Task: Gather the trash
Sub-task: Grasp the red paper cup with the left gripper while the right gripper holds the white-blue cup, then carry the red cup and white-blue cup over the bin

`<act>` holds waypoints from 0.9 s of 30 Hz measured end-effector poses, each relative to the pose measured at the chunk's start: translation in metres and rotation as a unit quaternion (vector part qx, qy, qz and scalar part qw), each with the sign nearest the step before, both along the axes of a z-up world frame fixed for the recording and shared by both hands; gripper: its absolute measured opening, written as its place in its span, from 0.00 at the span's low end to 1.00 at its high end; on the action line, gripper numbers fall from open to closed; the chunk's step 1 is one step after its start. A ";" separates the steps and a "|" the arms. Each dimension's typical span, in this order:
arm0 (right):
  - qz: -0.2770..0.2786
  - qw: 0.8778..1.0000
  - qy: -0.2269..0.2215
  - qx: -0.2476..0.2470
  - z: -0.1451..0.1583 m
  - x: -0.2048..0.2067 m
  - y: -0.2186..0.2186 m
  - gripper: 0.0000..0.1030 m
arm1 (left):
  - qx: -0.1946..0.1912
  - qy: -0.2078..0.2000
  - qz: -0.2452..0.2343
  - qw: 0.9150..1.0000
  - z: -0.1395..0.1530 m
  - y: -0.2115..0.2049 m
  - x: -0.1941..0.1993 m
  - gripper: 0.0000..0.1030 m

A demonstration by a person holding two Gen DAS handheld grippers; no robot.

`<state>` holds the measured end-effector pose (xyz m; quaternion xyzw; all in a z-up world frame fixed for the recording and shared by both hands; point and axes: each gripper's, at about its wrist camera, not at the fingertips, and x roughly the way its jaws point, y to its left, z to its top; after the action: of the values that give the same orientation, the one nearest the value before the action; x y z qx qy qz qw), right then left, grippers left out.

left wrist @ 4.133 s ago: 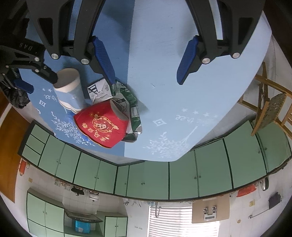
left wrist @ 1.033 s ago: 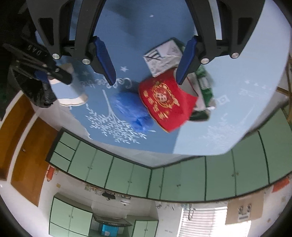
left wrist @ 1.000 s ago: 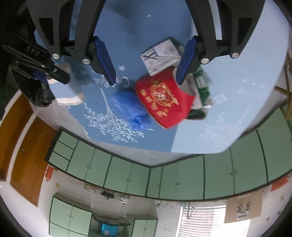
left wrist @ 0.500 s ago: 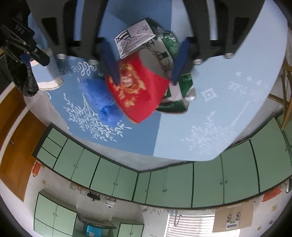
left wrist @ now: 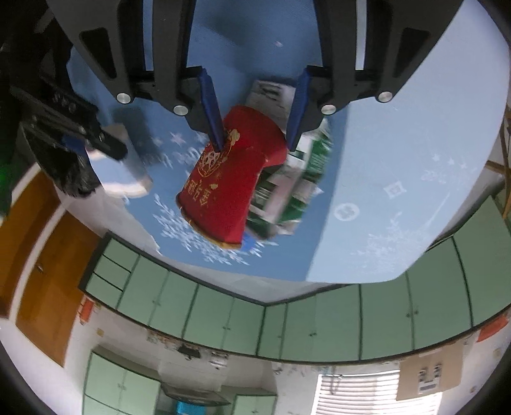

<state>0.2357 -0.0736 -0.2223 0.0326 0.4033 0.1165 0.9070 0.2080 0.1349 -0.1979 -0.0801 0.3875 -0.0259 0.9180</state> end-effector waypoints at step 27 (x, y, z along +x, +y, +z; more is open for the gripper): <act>0.013 0.999 -0.037 0.008 0.038 -0.024 -0.027 0.55 | 0.007 -0.018 -0.027 0.999 0.017 -0.037 -0.015 0.12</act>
<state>0.2115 -0.1009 -0.1840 0.0298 0.3685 0.1323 0.9197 0.1925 0.0982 -0.1809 -0.0629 0.3728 -0.0491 0.9245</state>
